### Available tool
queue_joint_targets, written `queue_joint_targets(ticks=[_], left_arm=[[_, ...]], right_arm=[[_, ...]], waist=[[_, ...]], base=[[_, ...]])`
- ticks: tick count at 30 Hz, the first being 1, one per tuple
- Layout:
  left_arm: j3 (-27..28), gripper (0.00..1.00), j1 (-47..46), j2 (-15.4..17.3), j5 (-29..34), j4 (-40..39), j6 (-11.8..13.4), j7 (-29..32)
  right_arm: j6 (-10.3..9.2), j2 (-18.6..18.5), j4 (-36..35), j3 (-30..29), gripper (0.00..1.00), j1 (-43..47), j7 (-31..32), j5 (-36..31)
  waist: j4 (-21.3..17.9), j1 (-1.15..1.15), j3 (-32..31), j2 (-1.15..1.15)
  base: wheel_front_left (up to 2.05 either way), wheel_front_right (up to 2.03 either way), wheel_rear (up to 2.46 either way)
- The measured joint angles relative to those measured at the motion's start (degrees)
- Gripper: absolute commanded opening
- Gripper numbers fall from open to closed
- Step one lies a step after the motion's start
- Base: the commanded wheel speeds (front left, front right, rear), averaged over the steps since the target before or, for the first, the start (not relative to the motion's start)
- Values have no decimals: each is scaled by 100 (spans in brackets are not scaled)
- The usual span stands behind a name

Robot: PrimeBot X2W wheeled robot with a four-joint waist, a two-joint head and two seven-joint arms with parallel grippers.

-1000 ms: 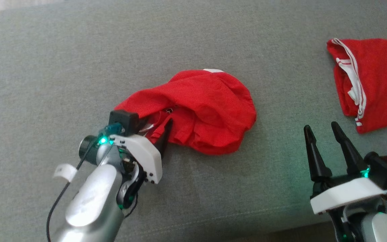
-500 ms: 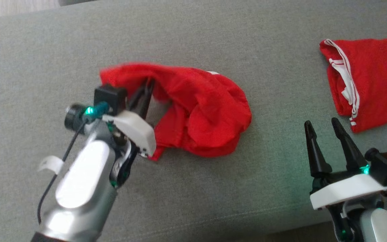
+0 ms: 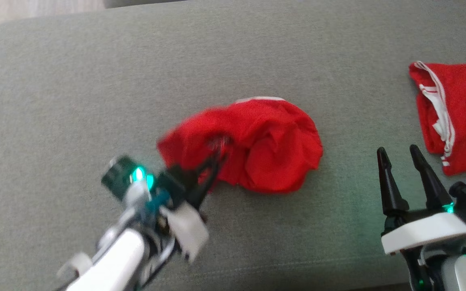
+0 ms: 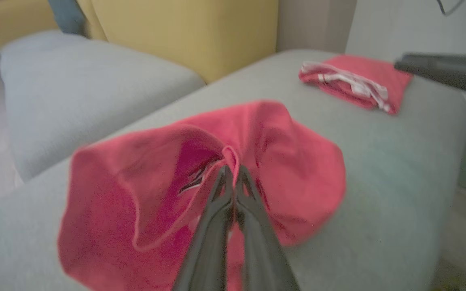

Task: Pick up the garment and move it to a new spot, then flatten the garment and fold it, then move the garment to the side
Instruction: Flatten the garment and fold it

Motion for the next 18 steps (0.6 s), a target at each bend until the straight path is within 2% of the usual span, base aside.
queue_joint_targets(ticks=[5, 7, 13, 17, 18], left_arm=[[-504, 0, 798, 555, 127, -468, -147, 552], [-704, 0, 939, 647, 130, -443, -215, 658], [-982, 0, 1143, 723, 125, 296, -293, 677], [-957, 0, 1144, 606, 59, 904, -221, 382], [-938, 9, 1144, 534, 8, 1033, -169, 267]], right_arm=[[0, 7, -55, -18, 100, 59, 51, 0], [0, 8, -70, -18, 100, 58, 73, 0], [0, 8, -70, 2, 100, 57, 125, 0], [0, 8, -67, -2, 100, 57, 143, 0], [0, 8, -66, -3, 100, 58, 144, 0]], waist=[[216, 0, 15, 0], [256, 0, 20, 0], [264, 0, 2, 0], [254, 0, -51, 0], [256, 0, -77, 0]], base=[[0, 0, 0], [0, 0, 0], [0, 0, 0], [0, 0, 0], [0, 0, 0]])
